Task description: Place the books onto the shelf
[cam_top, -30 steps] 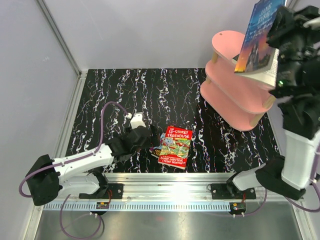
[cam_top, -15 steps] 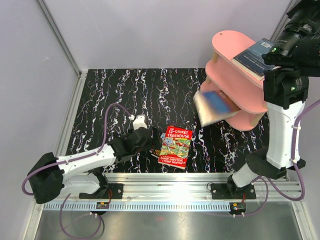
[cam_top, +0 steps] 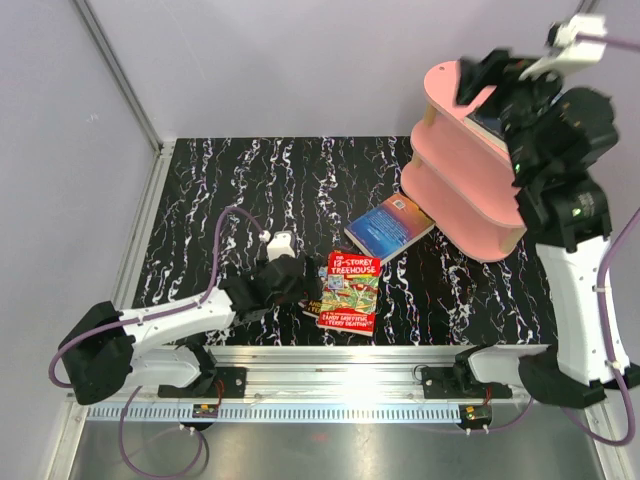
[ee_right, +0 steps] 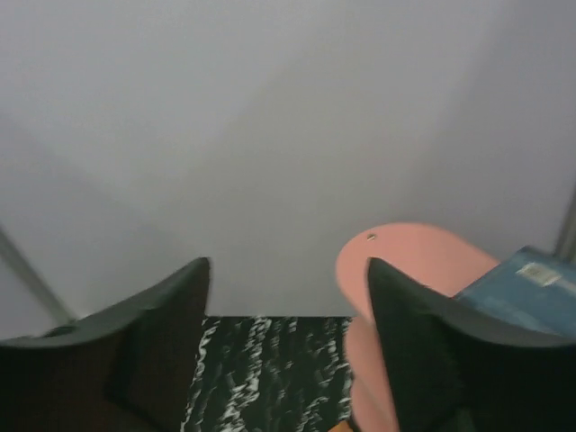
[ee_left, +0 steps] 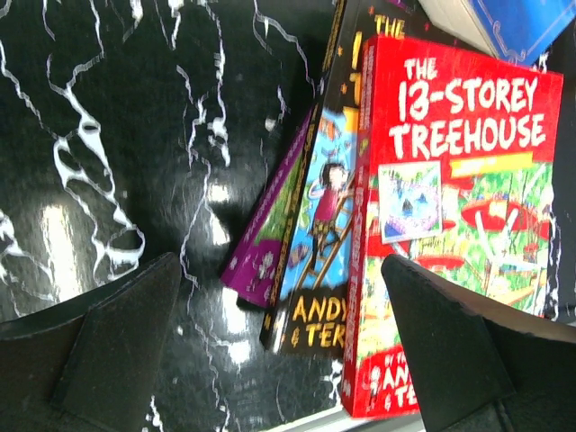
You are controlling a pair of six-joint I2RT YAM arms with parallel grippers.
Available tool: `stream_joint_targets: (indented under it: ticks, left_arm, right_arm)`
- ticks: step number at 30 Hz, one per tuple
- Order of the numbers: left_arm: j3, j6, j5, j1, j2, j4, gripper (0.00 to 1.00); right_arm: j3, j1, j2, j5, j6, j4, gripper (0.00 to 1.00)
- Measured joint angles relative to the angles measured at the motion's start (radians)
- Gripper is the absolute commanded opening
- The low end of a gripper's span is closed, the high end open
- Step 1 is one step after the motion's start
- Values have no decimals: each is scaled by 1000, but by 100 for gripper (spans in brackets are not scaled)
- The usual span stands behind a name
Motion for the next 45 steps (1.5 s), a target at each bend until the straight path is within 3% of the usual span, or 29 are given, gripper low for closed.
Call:
stream_joint_targets:
  ticks: [2, 7, 12, 15, 19, 24, 27, 33, 40, 45]
  left_arm:
    - [27, 14, 6, 18, 26, -2, 99]
    - [175, 83, 60, 149, 118, 20, 99]
    - [336, 190, 180, 296, 251, 155, 99]
    - [469, 256, 299, 365, 414, 248, 99]
    - [712, 327, 422, 399, 668, 285, 99]
    - [1066, 396, 523, 399, 973, 203, 99]
    - [1191, 419, 577, 398, 1087, 150, 99]
    - [1222, 462, 655, 389, 1160, 72, 99]
    - [1381, 536, 729, 348, 1250, -43, 99]
    - [1414, 558, 758, 294, 1282, -73, 99]
  right_arm:
    - [-175, 0, -78, -84, 92, -11, 94]
    - [-658, 0, -188, -219, 351, 6, 95]
    - [-1099, 0, -180, -266, 572, 51, 96]
    - [-1250, 0, -157, -289, 683, 84, 96]
    - [-1342, -11, -120, -316, 781, 192, 96]
    - [-1394, -61, -97, -322, 838, 282, 97]
    - [-1395, -107, -51, -323, 855, 316, 97]
    - [-1414, -167, 92, -369, 901, 413, 97]
    - [-1408, -169, 198, -376, 922, 552, 96]
    - [-1405, -166, 266, -396, 922, 665, 95]
